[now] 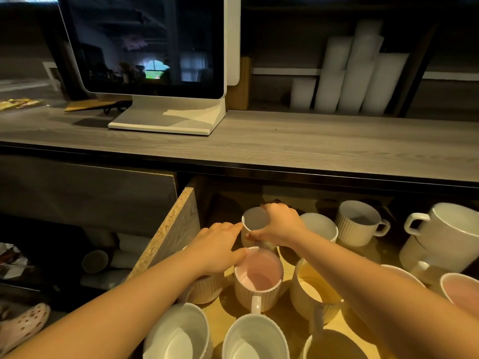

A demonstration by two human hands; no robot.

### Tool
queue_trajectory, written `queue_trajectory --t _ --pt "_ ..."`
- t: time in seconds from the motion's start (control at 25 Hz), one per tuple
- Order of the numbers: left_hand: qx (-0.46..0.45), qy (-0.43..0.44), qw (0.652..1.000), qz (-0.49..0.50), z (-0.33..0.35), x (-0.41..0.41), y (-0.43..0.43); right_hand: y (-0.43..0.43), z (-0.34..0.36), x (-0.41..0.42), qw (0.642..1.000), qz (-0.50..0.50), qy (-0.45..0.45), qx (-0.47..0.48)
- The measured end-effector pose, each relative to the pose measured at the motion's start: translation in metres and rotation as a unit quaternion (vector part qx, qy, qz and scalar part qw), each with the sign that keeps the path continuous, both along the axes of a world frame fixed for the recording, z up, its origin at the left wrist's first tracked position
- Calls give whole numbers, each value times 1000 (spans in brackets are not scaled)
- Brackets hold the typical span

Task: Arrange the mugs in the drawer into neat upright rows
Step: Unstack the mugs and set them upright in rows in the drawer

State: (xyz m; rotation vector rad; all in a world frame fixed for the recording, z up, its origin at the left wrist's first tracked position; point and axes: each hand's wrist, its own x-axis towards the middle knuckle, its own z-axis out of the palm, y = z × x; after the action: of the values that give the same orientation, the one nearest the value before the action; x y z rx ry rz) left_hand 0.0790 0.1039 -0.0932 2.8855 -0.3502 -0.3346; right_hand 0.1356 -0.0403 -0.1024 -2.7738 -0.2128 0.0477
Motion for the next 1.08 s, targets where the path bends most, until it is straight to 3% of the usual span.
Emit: queue_trajectory --t 0.28,0.6,0.88,1.08 --pt "-16 -21 1000 -3 17 -6 -6 -18 20 -15 999 48 11 -3" --pt "-45 -67 990 -117 51 -30 -46 -91 77 -66 997 56 -19 -53" --pt "-136 -80 970 -184 57 -23 -126 -181 106 -88 999 -39 -12 -6" --pt "-136 -71 964 -219 49 -17 -192 -243 104 -93 989 -139 -45 5"
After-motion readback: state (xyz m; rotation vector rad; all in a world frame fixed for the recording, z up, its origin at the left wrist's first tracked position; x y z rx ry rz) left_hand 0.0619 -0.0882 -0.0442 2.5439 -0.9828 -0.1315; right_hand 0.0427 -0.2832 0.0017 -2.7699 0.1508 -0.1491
